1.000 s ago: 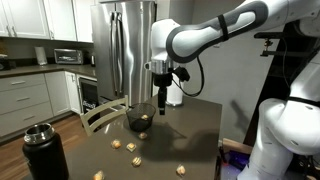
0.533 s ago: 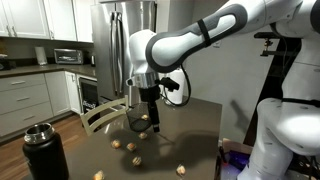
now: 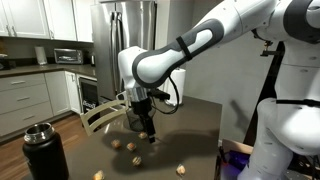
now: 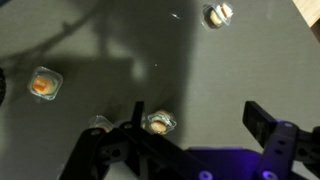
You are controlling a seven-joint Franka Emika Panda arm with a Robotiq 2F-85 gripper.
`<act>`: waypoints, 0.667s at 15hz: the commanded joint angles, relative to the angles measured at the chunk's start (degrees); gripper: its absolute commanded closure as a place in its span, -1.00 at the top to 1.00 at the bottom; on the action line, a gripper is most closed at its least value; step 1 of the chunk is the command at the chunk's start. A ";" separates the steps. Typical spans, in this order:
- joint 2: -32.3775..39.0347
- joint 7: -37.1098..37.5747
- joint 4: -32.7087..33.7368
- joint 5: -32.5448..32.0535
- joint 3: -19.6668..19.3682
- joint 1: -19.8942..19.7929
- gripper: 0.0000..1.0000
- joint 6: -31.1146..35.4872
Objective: Take one yellow object from the table and put it in the black basket
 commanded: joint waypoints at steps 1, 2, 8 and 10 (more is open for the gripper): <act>2.15 -5.97 -1.30 0.96 0.80 -1.65 1.00 6.70; 2.39 -7.10 -2.40 1.21 0.80 -1.96 1.00 10.01; 6.21 -14.08 -5.76 3.28 1.30 -4.20 1.00 22.84; 7.83 -17.56 -5.97 6.19 2.07 -5.15 1.00 24.73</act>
